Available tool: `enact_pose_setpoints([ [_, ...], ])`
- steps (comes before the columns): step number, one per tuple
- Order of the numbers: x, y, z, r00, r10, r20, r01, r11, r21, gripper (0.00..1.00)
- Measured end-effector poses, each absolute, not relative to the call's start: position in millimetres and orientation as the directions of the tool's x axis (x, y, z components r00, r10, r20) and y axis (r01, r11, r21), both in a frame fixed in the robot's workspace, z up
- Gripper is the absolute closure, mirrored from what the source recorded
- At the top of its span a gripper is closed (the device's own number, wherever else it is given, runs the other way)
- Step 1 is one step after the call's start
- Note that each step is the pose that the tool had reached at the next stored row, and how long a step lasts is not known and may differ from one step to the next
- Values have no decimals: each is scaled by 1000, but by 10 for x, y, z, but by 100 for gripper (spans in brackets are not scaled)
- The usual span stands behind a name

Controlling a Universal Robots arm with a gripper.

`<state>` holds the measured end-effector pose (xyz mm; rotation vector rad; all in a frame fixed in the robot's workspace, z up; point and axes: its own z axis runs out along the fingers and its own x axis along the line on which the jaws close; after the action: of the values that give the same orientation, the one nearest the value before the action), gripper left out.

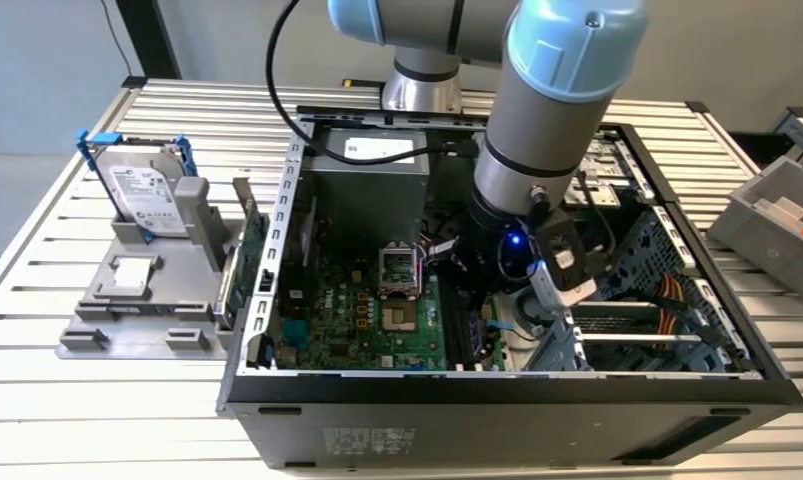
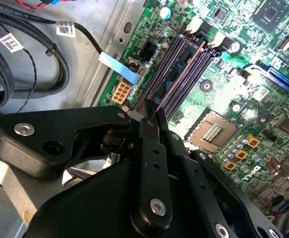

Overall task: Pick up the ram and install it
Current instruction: 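Insert the ram into the slot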

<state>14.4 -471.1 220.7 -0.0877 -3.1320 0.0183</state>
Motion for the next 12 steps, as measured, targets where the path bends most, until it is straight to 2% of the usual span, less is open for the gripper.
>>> enact_pose_setpoints([
  [12, 144, -4685, 2181, -998, 56, 8, 56, 998, -12, 100],
])
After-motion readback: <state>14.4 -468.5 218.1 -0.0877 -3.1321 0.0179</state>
